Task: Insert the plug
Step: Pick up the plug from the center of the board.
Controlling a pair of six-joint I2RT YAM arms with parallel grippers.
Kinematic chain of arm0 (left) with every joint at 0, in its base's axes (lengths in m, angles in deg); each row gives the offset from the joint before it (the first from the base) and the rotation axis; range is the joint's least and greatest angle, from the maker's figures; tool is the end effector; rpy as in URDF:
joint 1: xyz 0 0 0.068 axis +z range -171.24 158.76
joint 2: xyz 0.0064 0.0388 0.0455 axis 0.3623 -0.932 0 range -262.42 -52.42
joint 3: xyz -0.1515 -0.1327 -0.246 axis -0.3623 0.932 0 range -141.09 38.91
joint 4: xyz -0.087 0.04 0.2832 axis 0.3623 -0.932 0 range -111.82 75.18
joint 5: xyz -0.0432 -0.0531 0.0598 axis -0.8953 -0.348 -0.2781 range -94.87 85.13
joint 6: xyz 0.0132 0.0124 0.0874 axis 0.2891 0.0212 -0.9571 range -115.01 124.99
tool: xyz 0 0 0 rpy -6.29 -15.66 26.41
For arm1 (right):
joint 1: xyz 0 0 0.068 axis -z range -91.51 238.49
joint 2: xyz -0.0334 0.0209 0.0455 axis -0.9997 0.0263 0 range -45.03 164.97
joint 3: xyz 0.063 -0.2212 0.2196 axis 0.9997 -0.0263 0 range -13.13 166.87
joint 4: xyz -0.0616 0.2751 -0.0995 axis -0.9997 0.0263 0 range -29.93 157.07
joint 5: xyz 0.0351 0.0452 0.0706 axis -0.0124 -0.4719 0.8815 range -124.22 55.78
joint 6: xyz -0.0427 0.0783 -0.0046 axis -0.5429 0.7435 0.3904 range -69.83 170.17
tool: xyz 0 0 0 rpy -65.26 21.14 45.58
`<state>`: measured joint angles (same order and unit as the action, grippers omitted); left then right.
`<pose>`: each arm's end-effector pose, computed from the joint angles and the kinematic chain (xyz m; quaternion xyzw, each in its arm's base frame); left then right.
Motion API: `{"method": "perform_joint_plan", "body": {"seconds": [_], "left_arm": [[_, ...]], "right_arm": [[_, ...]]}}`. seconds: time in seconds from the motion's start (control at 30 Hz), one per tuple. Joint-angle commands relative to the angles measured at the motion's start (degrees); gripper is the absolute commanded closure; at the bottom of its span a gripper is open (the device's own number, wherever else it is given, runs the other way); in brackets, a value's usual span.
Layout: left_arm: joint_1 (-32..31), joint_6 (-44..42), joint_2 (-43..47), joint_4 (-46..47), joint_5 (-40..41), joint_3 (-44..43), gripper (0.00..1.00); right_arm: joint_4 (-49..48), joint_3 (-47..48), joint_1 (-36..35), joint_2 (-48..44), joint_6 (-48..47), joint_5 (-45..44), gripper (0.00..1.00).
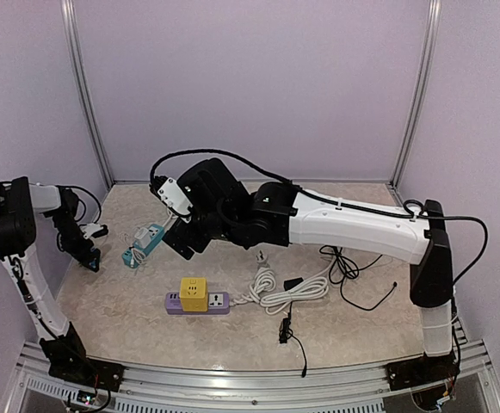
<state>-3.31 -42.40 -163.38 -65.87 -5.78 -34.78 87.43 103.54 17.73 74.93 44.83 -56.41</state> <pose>0.3795 0.1215 0.1252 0.2543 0.9670 0.0012 0.0166 0.2226 0.5469 0.3508 -0.4505 0.7301 0.1219 0.4992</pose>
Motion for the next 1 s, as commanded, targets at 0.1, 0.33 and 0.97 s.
{"method": "perform_joint_plan", "body": {"seconds": [0.1, 0.33, 0.97], "left_arm": [[-0.62, -10.93, 0.16, 1.17, 0.43, 0.09, 0.04], [-1.06, -21.60, -0.83, -1.86, -0.68, -1.49, 0.01], [-1.40, -23.99, -2.49, 0.51, 0.13, -3.86, 0.09]], "right_arm": [[2.93, 3.31, -0.72, 2.55, -0.63, 0.03, 0.00], [3.82, 5.23, -0.71, 3.71, -0.67, 0.44, 0.00], [5.10, 5.99, -0.71, 3.88, -0.19, 0.90, 0.00]]}}
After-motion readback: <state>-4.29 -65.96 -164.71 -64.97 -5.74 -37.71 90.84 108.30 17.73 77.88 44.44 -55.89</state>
